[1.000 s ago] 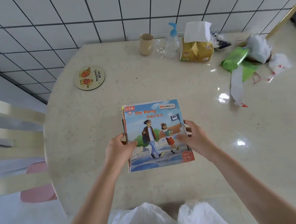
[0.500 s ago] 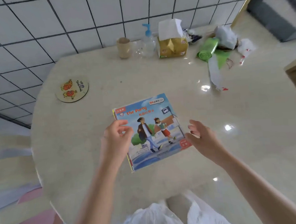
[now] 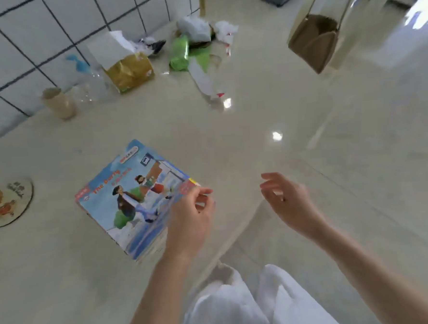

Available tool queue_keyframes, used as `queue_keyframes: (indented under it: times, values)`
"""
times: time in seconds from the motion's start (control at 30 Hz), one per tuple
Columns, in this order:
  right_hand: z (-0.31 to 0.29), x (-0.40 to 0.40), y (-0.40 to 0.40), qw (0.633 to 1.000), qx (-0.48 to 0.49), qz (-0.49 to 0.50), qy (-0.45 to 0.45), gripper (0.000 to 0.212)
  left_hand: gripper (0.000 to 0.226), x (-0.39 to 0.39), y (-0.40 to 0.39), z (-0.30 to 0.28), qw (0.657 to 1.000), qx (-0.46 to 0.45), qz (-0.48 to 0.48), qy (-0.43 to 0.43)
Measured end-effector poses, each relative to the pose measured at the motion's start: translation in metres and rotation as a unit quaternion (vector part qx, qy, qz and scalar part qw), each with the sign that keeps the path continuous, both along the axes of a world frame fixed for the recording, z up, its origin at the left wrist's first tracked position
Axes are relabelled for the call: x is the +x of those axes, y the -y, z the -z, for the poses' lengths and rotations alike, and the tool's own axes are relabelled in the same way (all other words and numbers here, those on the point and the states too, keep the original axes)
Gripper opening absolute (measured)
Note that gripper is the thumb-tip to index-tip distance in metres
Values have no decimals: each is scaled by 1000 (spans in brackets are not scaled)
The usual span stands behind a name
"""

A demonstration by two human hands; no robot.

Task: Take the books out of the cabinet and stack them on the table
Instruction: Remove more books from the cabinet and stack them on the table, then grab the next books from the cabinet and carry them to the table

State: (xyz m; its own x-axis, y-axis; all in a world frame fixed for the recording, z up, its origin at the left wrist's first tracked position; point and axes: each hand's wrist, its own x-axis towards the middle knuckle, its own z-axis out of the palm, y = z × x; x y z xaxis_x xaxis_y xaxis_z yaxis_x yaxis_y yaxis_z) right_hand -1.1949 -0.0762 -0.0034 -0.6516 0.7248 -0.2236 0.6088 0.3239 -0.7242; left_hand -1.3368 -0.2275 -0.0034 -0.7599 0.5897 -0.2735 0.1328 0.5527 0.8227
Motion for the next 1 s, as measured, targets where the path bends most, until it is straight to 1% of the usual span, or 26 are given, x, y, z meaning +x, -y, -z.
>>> queue_keyframes:
  times: [0.1,0.23,0.33,0.4,0.47,0.57,0.7,0.9,1.0]
  values:
    - [6,57,-8,998,14,61,5,26,23,31,-23,6,998,-7,61,15]
    - [5,139,-12,991,-3,135,14,26,20,88,-57,8,993,-20,114,10]
    - [1,216,-12,984,-16,179,20,29,10,154,-83,13,984,-24,178,17]
    - [3,263,-10,979,-14,201,27,30,11,195,-98,17,968,-41,249,4]
    - [3,307,-5,973,-11,230,32,30,13,234,-111,20,944,-60,324,-21]
    - [4,378,5,953,-5,303,19,30,13,295,-132,22,912,-67,403,-28]
    - [9,455,24,913,-14,408,6,30,15,374,-160,29,869,-56,491,-27]
    - [20,548,51,828,-36,560,1,30,17,499,-193,43,799,-31,600,-26]
    - [29,589,58,782,-52,621,10,33,20,554,-210,56,754,-34,655,-35]
